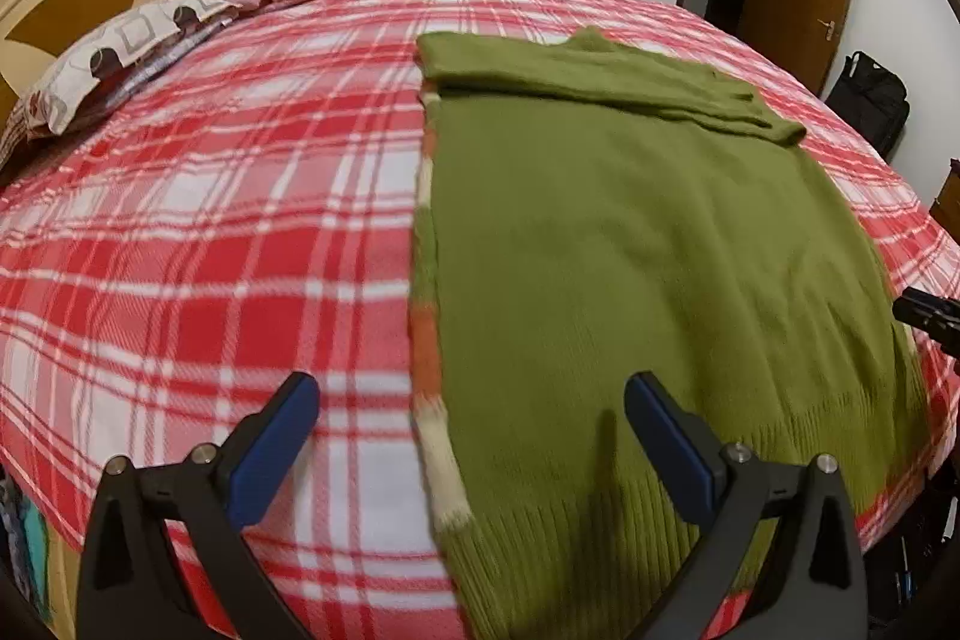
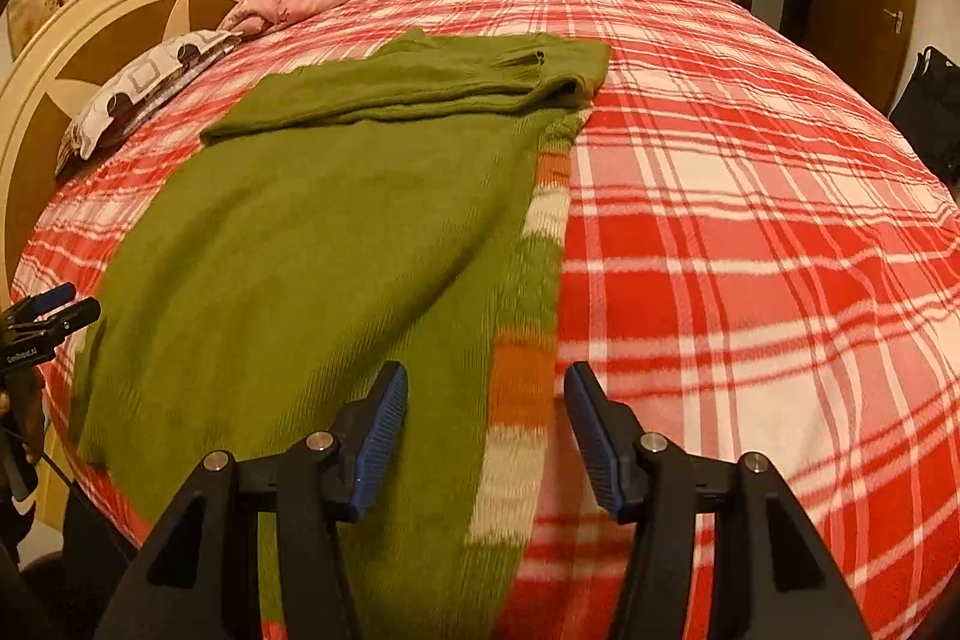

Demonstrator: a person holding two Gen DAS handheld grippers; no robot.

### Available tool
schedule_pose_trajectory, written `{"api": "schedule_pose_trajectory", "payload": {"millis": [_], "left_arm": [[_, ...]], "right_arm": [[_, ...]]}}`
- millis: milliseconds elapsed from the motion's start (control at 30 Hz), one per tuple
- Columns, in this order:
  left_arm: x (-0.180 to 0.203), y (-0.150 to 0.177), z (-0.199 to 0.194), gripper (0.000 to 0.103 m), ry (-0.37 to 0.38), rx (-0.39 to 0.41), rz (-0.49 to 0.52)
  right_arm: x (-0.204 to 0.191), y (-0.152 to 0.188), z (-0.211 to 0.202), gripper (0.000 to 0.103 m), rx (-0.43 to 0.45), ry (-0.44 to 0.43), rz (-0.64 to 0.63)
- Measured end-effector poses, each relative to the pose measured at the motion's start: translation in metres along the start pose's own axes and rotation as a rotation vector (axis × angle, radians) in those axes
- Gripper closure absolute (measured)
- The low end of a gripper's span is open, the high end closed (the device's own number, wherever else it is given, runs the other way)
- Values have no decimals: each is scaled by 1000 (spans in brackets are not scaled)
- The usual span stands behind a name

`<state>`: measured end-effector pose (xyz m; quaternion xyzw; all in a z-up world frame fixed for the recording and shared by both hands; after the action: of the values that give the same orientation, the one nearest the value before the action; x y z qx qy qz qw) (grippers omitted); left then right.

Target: Fold small clothes

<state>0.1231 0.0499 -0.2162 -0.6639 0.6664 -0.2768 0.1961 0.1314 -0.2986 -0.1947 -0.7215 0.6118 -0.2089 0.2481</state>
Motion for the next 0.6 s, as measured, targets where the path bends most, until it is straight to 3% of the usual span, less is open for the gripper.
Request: {"api": "schedule_pose_trajectory", "payload": {"millis": [600], "left_arm": [[6,45,-9,0,6,-67,18]], "right_arm": [[-2,51,-23,47,-38,8,-8]]}}
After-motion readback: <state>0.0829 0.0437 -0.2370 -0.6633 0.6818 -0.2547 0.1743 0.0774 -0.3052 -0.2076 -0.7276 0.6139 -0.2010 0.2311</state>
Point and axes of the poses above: each gripper's, at about its wrist camera, not at the fingertips, and z roughly the way its jaws point, x to its right, y to its underside, the point moved 3 cm from there along z, roughly the way its jaws point, and after that the axes turned 4 degrees about y, right-handed, at the moved point
